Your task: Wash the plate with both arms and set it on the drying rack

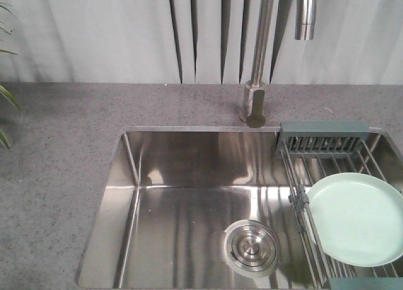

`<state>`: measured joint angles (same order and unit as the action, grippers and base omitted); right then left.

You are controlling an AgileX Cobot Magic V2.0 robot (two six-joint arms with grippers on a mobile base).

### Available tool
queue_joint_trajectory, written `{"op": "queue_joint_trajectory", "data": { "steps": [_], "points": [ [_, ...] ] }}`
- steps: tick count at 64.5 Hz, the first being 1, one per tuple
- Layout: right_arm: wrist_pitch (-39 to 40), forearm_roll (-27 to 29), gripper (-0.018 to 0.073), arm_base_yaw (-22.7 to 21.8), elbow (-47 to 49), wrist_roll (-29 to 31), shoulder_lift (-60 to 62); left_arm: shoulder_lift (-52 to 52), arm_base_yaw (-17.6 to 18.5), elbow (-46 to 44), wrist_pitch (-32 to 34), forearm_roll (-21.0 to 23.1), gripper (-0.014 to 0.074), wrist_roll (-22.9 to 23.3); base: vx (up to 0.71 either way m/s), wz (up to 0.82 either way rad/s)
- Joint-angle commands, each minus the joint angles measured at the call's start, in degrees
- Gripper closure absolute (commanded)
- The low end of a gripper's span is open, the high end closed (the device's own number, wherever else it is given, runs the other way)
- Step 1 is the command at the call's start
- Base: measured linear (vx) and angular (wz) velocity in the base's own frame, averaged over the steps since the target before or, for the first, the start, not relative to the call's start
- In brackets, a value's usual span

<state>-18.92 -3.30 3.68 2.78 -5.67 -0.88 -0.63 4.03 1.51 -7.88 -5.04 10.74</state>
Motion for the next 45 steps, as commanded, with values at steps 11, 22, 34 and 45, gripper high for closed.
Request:
{"op": "queue_joint_trajectory", "data": {
  "steps": [11,22,34,45],
  "points": [
    [13.21,0.88,0.0569,-3.09,-5.65,-2.08,2.19,-0.92,-0.09,1.26,4.08,-0.03,0.0602,0.63,0.0,0.0],
    [17.64,-1.82,0.0569,-2.9,-5.54,-1.39,2.19,-0.92,-0.09,1.15,4.07,-0.03,0.0602,0.63,0.0,0.0],
    [18.48,-1.82,0.0569,-2.9,-5.54,-1.39,2.19,-0.92,-0.09,0.9,4.2,-0.03,0.0602,0.63,0.0,0.0],
    [18.48,-1.82,0.0569,-2.9,-5.54,-1.44,2.19,-0.92,-0.09,0.9,4.2,-0.03,0.0602,0.63,0.0,0.0]
  ]
}}
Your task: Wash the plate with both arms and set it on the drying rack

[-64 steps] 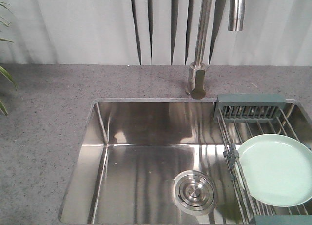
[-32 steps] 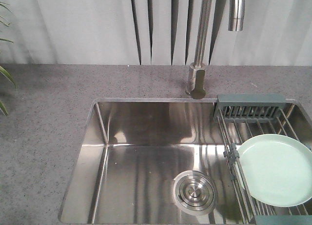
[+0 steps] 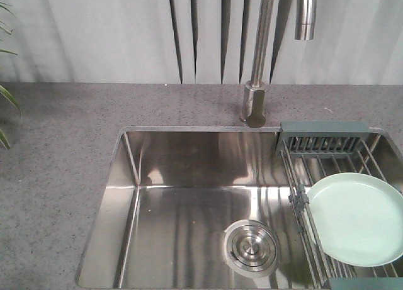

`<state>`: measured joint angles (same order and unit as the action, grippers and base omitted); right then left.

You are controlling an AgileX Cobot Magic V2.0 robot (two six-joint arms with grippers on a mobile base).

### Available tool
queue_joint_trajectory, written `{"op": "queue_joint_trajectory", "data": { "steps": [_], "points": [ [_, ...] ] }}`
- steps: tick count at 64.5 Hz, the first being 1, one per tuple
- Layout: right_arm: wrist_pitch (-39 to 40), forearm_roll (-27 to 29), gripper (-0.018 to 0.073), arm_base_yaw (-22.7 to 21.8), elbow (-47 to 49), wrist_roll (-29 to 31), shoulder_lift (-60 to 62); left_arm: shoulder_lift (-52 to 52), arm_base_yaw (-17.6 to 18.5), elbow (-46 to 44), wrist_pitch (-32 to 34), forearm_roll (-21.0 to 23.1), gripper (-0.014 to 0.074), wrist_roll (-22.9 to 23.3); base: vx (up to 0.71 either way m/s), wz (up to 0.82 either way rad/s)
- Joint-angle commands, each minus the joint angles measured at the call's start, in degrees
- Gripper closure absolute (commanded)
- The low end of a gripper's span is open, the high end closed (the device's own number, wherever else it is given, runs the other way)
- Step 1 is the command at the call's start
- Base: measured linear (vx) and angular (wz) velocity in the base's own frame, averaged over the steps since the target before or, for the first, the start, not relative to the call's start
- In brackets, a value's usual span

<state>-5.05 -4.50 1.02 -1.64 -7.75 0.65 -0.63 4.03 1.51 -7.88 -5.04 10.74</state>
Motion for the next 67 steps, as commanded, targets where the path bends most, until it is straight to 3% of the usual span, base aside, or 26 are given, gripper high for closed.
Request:
{"op": "queue_joint_trajectory", "data": {
  "steps": [1,67],
  "points": [
    [4.61,-0.63,0.0569,-0.24,-1.13,0.64,0.66,-0.92,-0.09,0.9,4.2,-0.03,0.0602,0.63,0.0,0.0],
    [4.19,-0.63,0.0569,-0.24,-1.07,0.64,0.66,-0.92,-0.09,0.9,4.2,-0.03,0.0602,0.63,0.0,0.0]
  ]
}}
